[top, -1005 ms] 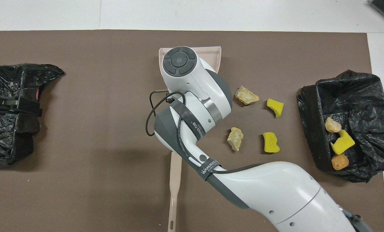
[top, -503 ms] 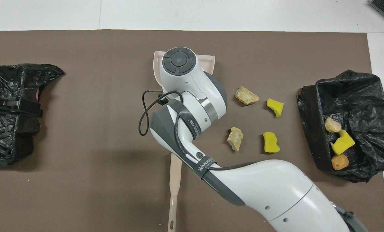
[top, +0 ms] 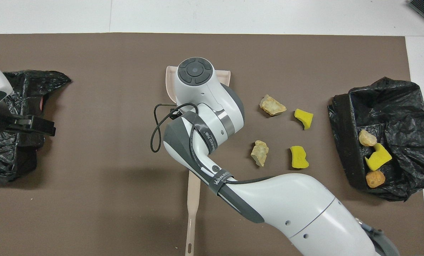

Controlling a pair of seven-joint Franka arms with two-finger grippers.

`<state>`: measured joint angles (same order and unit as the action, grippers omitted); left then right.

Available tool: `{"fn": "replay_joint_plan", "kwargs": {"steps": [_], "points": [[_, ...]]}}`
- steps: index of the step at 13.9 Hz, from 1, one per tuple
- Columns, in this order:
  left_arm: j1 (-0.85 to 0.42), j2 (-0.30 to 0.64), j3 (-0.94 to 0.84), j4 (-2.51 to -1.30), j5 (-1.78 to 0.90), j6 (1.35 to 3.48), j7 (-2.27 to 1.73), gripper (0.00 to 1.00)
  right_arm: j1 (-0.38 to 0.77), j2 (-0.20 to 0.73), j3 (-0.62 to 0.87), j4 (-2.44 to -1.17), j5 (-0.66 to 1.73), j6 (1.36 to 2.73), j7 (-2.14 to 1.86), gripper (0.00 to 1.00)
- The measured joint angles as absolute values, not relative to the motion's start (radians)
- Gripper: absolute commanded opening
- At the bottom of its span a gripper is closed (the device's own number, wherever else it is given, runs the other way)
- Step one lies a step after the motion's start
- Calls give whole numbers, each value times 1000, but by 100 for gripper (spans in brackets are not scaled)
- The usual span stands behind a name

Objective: Sweep and dump trash in bin

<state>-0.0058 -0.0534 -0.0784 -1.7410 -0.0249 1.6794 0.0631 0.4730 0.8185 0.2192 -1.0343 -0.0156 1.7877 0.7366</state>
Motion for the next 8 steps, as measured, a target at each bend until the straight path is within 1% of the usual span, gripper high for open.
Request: {"fn": "replay_joint_plan", "kwargs": {"steps": [2,3,5,6,8], "points": [[-21,-50,-78,-1756,-25,1723,61,100,473,799,219,-1029,-6,1789,737,83],[-29,-45,-79,-1763,-25,1744,56,100,473,780,219,-1031,-5,1787,739,87],[-46,-25,-79,-1770,-26,1786,49,100,475,721,221,-1067,-3,1778,746,90],[-56,-12,-80,-1772,-28,1803,46,100,476,682,222,-1103,1,1773,751,100],[-81,15,-81,-1773,-37,1842,25,100,479,579,226,-1217,44,1766,765,100]]}}
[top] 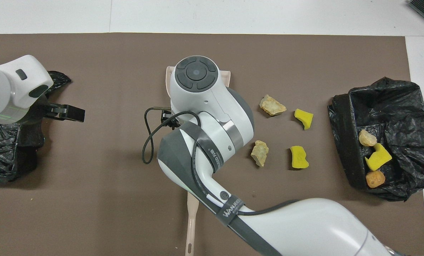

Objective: Sweep and dump trash in bin

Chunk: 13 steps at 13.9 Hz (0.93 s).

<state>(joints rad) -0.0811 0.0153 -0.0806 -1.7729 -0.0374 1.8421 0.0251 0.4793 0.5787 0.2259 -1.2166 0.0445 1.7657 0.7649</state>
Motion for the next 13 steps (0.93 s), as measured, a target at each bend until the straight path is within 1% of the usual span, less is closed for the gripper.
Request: {"fn": "replay_joint_plan", "kwargs": {"steps": [3,5,6,8,10,13], "points": [[-139,56,-82,-1773,-41,1921,-14,100,493,390,229,-1455,87,1762,782,100],[-180,81,-83,-1773,-42,1959,-60,100,530,298,230,-1595,95,1769,840,100],[-203,95,-83,-1773,-42,1974,-85,100,555,254,230,-1671,110,1791,875,100],[-263,128,-85,-1772,-42,2013,-164,100,595,171,231,-1839,180,1892,915,100],[-329,173,-86,-1772,-42,2061,-246,100,622,108,230,-1991,239,2009,916,100],[-390,224,-86,-1770,-42,2113,-338,100,686,93,230,-2098,257,2107,959,100]]}}
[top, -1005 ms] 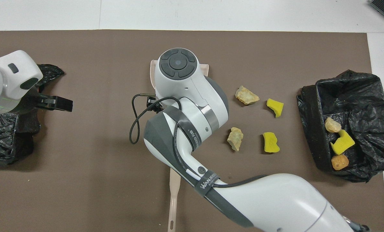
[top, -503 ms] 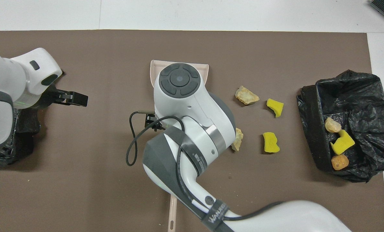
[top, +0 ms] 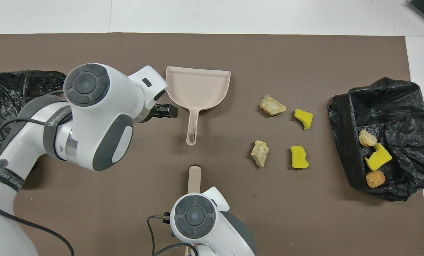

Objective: Sweep and dump trash in bin

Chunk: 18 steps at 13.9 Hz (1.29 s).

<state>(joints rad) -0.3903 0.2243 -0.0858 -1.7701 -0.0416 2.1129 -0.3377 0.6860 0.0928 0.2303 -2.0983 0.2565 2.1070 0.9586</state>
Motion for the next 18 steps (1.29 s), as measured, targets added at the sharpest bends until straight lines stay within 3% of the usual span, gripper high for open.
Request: {"fn": "replay_joint_plan", "kwargs": {"steps": [4,5,8,9,10,11,12,13,18], "points": [[-478,292,-86,-1769,-24,2186,-447,100,734,93,230,-2208,258,2236,974,100],[-493,305,-85,-1769,-24,2198,-455,100,737,93,230,-2216,258,2243,974,92],[-528,339,-85,-1768,-11,2217,-468,100,737,89,228,-2218,259,2245,975,26],[-538,354,-85,-1768,5,2221,-470,94,737,88,228,-2218,259,2246,976,6],[-545,367,-84,-1767,14,2225,-474,71,737,87,227,-2218,260,2248,978,0],[-548,376,-84,-1764,17,2227,-475,38,737,86,227,-2218,260,2251,979,0],[-548,381,-83,-1759,19,2228,-475,13,738,86,227,-2218,260,2254,980,0],[-548,382,-80,-1755,26,2228,-475,0,739,86,227,-2218,261,2255,980,0],[-544,382,-68,-1735,64,2226,-461,0,744,71,226,-2218,261,2251,981,0]]}}
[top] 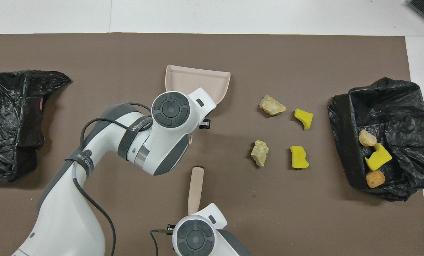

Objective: Sweep and dump trash in bin

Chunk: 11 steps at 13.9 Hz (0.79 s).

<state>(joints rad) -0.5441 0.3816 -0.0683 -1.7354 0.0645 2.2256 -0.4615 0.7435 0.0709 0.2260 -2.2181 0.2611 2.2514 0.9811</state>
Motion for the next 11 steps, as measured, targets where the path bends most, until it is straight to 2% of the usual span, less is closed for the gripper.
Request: {"fn": "replay_joint_plan", "kwargs": {"steps": [2,7,9,11], "points": [[-535,382,-61,-1723,70,2215,-438,0,729,20,219,-2228,261,2179,982,0],[-441,379,-58,-1640,71,2047,-169,0,552,-271,209,-2372,210,1921,952,0],[-399,380,-58,-1614,61,1981,-37,0,483,-327,208,-2391,137,1830,938,0],[-370,383,-57,-1578,55,1945,116,0,412,-337,209,-2401,75,1788,937,0]]}}
